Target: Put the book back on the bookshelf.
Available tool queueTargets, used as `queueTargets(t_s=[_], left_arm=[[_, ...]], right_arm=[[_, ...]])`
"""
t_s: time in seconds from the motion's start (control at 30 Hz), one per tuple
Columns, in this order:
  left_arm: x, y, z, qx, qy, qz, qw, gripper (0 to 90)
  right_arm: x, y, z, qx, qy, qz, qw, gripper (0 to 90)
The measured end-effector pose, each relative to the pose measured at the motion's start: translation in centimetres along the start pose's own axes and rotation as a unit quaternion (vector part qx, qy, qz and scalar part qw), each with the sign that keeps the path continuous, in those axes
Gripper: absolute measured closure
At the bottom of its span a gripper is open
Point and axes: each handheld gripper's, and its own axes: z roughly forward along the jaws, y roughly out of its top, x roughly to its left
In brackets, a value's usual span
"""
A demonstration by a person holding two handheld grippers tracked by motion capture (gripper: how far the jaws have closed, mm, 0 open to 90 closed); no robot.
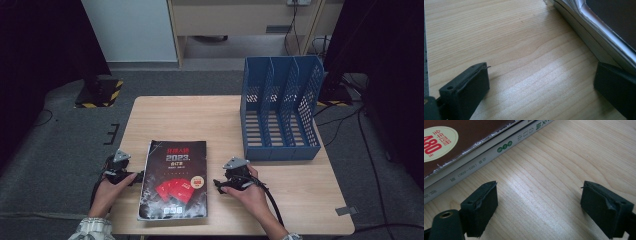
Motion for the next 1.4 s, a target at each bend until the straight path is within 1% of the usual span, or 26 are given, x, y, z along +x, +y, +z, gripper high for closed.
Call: queueTargets(t_s=[0.1, 0.17, 0.2, 0.23, 0.3, 0.33, 0.4, 0.47, 0.5, 0.57, 0.63, 0.7, 0.77, 0.8, 0.9, 0.93, 0.97, 1.0, 1.03, 1.07, 1.13, 1.17, 1.2, 1.23, 1.27, 1.4], left_arm=[[0.1, 0.0, -0.2, 0.002, -0.002, 0.003, 1.0, 0.5], [0.3, 0.0, -0.4, 0.0, 0.0, -0.01, 1.0, 2.9], [0.4, 0.0, -0.6, 0.0, 0.006, -0.014, 0.9999, 3.8], [0.5, 0.0, -0.8, -0.002, 0.012, -0.018, 0.9998, 4.2], [0.6, 0.0, -1.1, -0.005, 0.014, -0.019, 0.9997, 4.8], [0.7, 0.0, -1.7, -0.015, 0.019, -0.032, 0.9992, 5.4], [0.5, 0.2, -2.6, -0.033, 0.023, -0.035, 0.9986, 6.1], [0.1, 0.5, -3.3, -0.045, 0.024, -0.038, 0.998, 8.1], [-0.4, 0.7, -3.7, -0.054, 0.021, -0.038, 0.9976, 8.3], [-1.3, 1.1, -4.3, -0.061, 0.017, -0.034, 0.9974, 9.7], [-2.2, 1.5, -4.8, -0.071, 0.016, -0.029, 0.9969, 12.3], [-3.3, 2.1, -5.0, -0.082, 0.009, -0.023, 0.9963, 15.3], [-4.3, 2.7, -4.7, -0.083, 0.002, -0.021, 0.9963, 18.5], [-4.7, 2.8, -4.5, -0.082, 0.001, -0.021, 0.9964, 19.9], [-5.7, 3.0, -3.8, -0.062, 0.0, -0.008, 0.998, 23.3], [-5.9, 3.1, -3.5, -0.058, -0.001, -0.005, 0.9983, 24.6], [-6.0, 3.1, -3.4, -0.054, -0.003, 0.0, 0.9985, 25.3], [-6.0, 3.1, -3.4, -0.054, -0.003, 0.0, 0.9985, 25.4], [-6.0, 3.1, -2.9, -0.049, -0.006, -0.001, 0.9988, 25.9], [-6.0, 3.0, -2.7, -0.041, -0.004, 0.001, 0.9992, 27.4], [-6.0, 2.8, -2.4, -0.031, -0.004, 0.001, 0.9995, 28.5], [-6.0, 2.8, -2.4, -0.031, -0.004, 0.001, 0.9995, 28.8], [-5.9, 2.8, -2.3, -0.035, -0.011, -0.005, 0.9993, 30.4], [-5.9, 2.7, -2.3, -0.034, -0.011, -0.004, 0.9993, 30.6], [-5.9, 2.7, -2.3, -0.034, -0.012, -0.004, 0.9993, 30.9], [-5.7, 2.5, -2.2, -0.037, -0.023, -0.013, 0.9989, 32.5]], right_arm=[[0.0, 0.0, 0.0, -0.001, 0.0, 0.001, 1.0, 14.6], [0.0, 0.0, 0.0, -0.001, 0.002, -0.001, 1.0, 14.6], [0.0, 0.1, 0.1, -0.002, 0.002, 0.0, 1.0, 15.3], [0.0, 0.1, 0.0, 0.001, 0.004, -0.003, 1.0, 16.8], [0.0, 0.2, -0.1, 0.002, 0.007, -0.004, 1.0, 17.0], [0.1, 0.5, -0.4, -0.003, 0.017, 0.003, 0.9998, 19.0], [0.3, 0.7, -0.6, -0.011, 0.025, 0.005, 0.9996, 24.5], [0.5, 1.0, -1.0, -0.012, 0.039, 0.005, 0.9992, 28.0], [0.6, 1.1, -1.1, -0.013, 0.04, 0.007, 0.9991, 29.5], [0.8, 1.6, -1.6, -0.015, 0.048, 0.003, 0.9987, 32.2], [0.9, 2.4, -2.3, -0.028, 0.056, 0.01, 0.998, 35.4], [1.0, 3.5, -3.0, -0.041, 0.073, 0.018, 0.9963, 36.2], [0.9, 4.5, -3.1, -0.053, 0.082, 0.025, 0.9949, 36.6], [0.8, 5.0, -2.8, -0.053, 0.086, 0.03, 0.9944, 36.1], [0.7, 6.1, -1.3, -0.05, 0.099, 0.037, 0.9932, 32.9], [0.6, 6.2, -0.8, -0.051, 0.101, 0.042, 0.9928, 29.6], [0.8, 6.2, -0.4, -0.052, 0.112, 0.05, 0.9911, 28.5], [0.9, 6.1, -0.1, -0.056, 0.115, 0.048, 0.9906, 28.0], [1.1, 6.0, 0.2, -0.043, 0.11, 0.03, 0.9925, 24.4], [1.2, 5.9, 0.2, -0.041, 0.112, 0.027, 0.9924, 23.1], [1.1, 5.6, 0.2, -0.051, 0.126, 0.04, 0.99, 20.8], [1.2, 5.5, 0.4, -0.049, 0.133, 0.043, 0.989, 19.3], [1.3, 5.2, 0.8, -0.04, 0.141, 0.038, 0.9884, 18.0], [1.4, 5.1, 1.0, -0.036, 0.145, 0.036, 0.9882, 17.4], [1.6, 4.9, 1.5, -0.03, 0.149, 0.042, 0.9875, 16.2], [1.8, 4.5, 2.5, -0.013, 0.157, 0.051, 0.9862, 12.4]])
